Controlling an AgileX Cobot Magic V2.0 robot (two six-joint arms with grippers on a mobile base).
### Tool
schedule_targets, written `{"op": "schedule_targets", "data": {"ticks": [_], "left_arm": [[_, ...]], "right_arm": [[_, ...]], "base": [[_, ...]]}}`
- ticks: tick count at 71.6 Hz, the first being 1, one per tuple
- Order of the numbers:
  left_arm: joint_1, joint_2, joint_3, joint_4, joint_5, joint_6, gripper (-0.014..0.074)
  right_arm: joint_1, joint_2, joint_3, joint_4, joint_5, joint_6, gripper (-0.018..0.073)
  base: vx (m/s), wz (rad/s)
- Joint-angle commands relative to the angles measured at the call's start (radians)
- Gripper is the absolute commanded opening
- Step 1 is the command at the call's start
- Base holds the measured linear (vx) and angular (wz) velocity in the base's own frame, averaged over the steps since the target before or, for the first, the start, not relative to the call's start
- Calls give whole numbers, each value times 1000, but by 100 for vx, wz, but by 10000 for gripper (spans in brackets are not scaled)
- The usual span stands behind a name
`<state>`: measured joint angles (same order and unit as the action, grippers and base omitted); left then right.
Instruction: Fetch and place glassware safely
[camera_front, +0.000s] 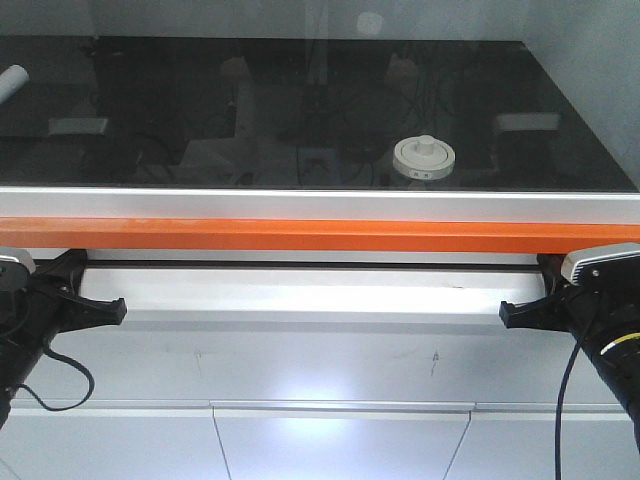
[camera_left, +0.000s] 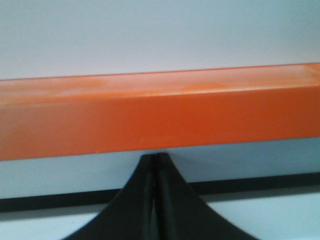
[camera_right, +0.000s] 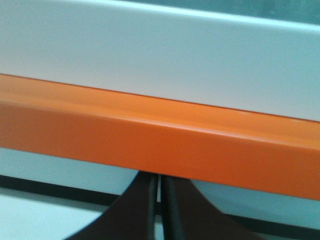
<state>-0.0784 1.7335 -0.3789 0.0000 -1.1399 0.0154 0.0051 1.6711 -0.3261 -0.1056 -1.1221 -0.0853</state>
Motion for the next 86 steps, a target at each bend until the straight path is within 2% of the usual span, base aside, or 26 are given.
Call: {"op": "schedule_targets", "data": {"ticks": [1, 86], "left_arm": [[-6, -28, -55, 0, -233, -2, -7], [-6, -108, -61, 5, -234, -2, -7]], "right_arm": [[0, -37, -26, -3, -222, -9, -1], [0, -42, -26, -11, -222, -10, -1]], "base": [[0, 0], [0, 0]]}}
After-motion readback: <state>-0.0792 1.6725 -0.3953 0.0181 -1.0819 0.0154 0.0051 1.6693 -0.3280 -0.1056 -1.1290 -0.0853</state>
